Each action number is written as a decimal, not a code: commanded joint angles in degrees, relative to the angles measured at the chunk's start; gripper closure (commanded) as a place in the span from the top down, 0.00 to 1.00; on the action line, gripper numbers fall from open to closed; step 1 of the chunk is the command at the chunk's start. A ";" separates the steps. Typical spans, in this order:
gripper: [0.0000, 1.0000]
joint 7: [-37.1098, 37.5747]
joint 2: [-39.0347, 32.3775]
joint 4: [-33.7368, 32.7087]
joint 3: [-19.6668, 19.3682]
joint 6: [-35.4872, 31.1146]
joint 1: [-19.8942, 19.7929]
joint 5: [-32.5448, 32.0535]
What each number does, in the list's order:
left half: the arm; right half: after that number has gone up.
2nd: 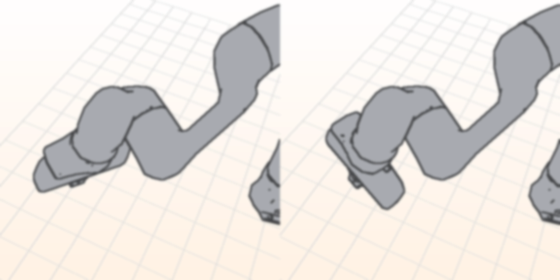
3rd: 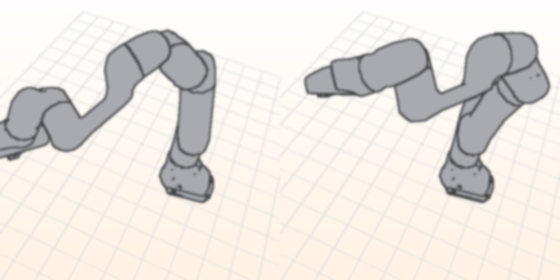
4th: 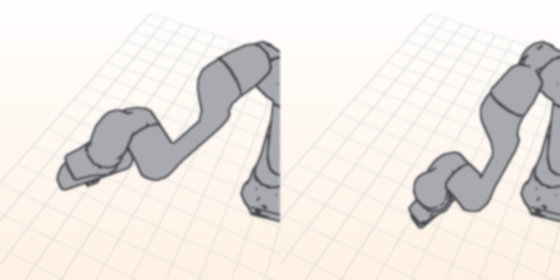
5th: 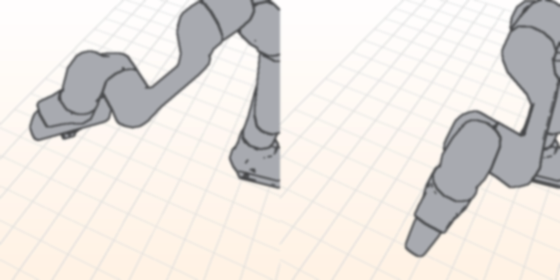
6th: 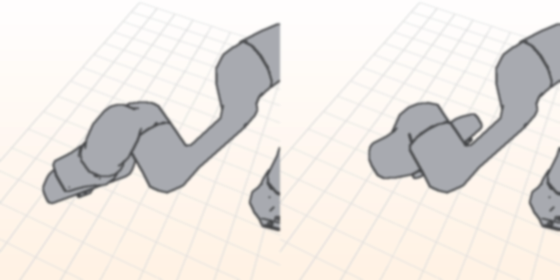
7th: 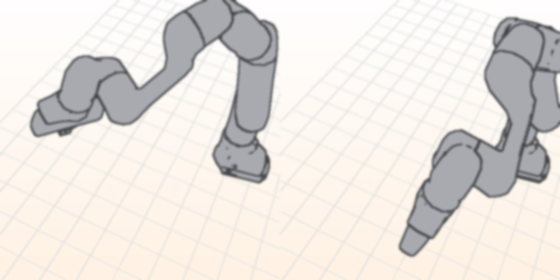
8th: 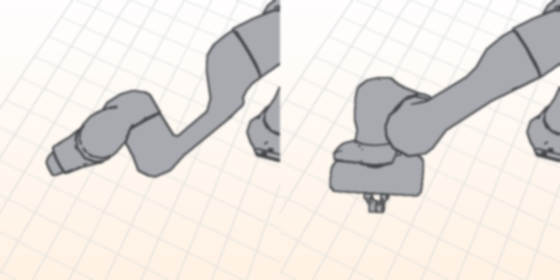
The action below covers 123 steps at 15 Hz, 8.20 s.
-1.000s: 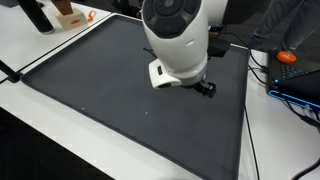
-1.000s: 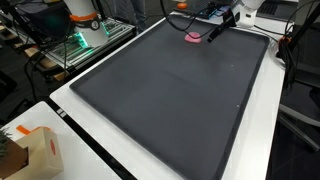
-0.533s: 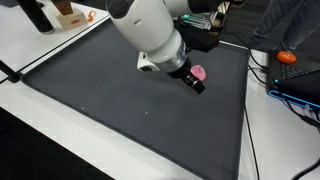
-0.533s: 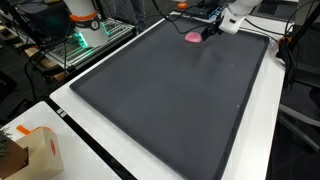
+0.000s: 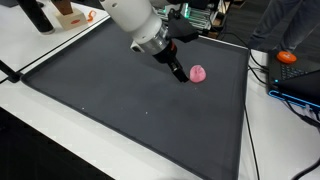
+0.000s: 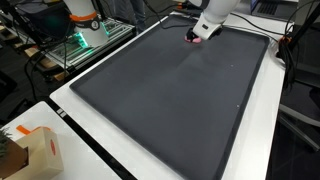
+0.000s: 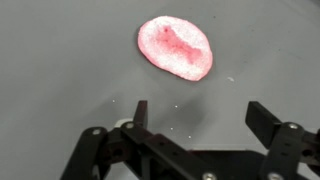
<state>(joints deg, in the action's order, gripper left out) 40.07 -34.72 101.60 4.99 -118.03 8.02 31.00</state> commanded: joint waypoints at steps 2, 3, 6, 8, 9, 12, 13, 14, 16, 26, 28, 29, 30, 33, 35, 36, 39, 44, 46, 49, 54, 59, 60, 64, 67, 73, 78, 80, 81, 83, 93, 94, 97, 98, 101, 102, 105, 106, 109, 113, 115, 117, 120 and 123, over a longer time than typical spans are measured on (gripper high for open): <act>1.00 -1.74 7.37 12.49 0.65 -5.05 -1.82 7.54; 1.00 -2.53 8.28 14.29 0.51 -6.40 -1.73 8.77; 1.00 -3.97 10.50 18.90 0.15 -10.29 -1.54 12.38; 1.00 -4.62 11.74 21.55 0.13 -12.63 -1.47 14.61; 1.00 -5.14 12.29 22.79 0.16 -13.75 -1.49 15.89; 1.00 -6.55 13.75 25.81 0.22 -16.57 -1.43 19.60; 1.00 -6.92 14.18 26.62 0.23 -17.12 -1.41 20.80; 1.00 -7.52 14.54 27.42 0.29 -17.64 -1.45 22.22; 1.00 -8.42 15.30 28.72 0.29 -17.98 -1.46 25.01; 1.00 -10.02 17.29 31.81 -0.06 -19.18 -0.58 30.39; 1.00 -9.51 17.51 31.91 -0.08 -19.35 -0.41 30.48; 1.00 -9.07 17.60 31.88 -0.08 -19.35 -0.31 30.49; 1.00 -8.71 17.72 31.86 -0.10 -19.39 -0.17 30.32; 1.00 -6.99 18.33 31.71 -0.08 -19.04 0.29 29.66; 1.00 -4.77 19.16 31.55 -0.06 -18.97 0.95 28.60; 1.00 -3.53 19.63 31.37 -0.07 -18.86 1.33 27.82; 1.00 2.52 21.23 30.55 -0.01 -18.56 2.97 23.75; 1.00 16.62 23.75 28.87 0.22 -18.81 5.63 11.13; 1.00 22.80 24.64 27.77 0.57 -17.95 6.40 4.92; 1.00 30.92 25.76 25.78 1.51 -16.87 7.06 -3.44; 1.00 40.15 26.95 22.42 3.03 -15.60 7.49 -13.92; 1.00 38.67 26.41 21.44 4.15 -16.11 6.61 -13.26; 1.00 38.67 26.41 21.44 4.14 -16.08 6.61 -13.33; 1.00 40.02 23.50 22.34 4.39 -18.52 6.60 -10.73; 1.00 41.81 21.46 24.07 4.72 -21.99 7.12 -9.24; 1.00 41.48 17.79 27.42 6.63 -30.18 8.39 -7.21; 1.00 42.51 15.47 29.14 6.77 -38.36 9.61 -7.40; 1.00 43.26 14.62 29.60 6.38 -41.04 10.15 -8.00; 1.00 43.51 14.20 29.66 6.29 -41.97 10.24 -8.08; 1.00 43.71 13.53 29.82 6.34 -43.41 10.23 -7.84; 0.23 44.70 12.32 29.19 5.74 -43.49 10.40 -8.41; 0.16 45.03 12.35 29.18 5.58 -43.37 10.47 -8.60; 0.01 45.72 12.48 29.11 5.36 -43.02 10.42 -8.83; 0.00 46.04 12.55 29.10 5.24 -42.92 10.43 -8.97; 0.00 46.38 12.70 29.04 5.25 -42.39 10.24 -8.98; 0.02 46.56 12.74 29.06 5.10 -42.28 10.32 -9.16; 0.01 46.88 12.84 29.05 5.08 -41.90 10.13 -9.03; 0.01 46.88 12.88 29.03 5.21 -41.75 9.99 -8.87; 0.01 46.24 12.95 28.79 5.84 -40.61 9.35 -8.28; 0.38 45.73 13.18 28.59 6.31 -39.60 8.74 -7.54; 0.53 44.72 13.49 28.42 6.93 -38.98 8.08 -6.87; 0.68 44.27 13.87 28.15 7.42 -38.08 7.52 -6.19; 0.90 44.84 14.82 27.68 6.61 -35.20 7.60 -7.28; 1.00 43.49 15.38 25.93 6.19 -30.59 6.81 -8.14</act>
<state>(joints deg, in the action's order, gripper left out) 85.26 -20.60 128.63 11.23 -153.58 16.13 23.43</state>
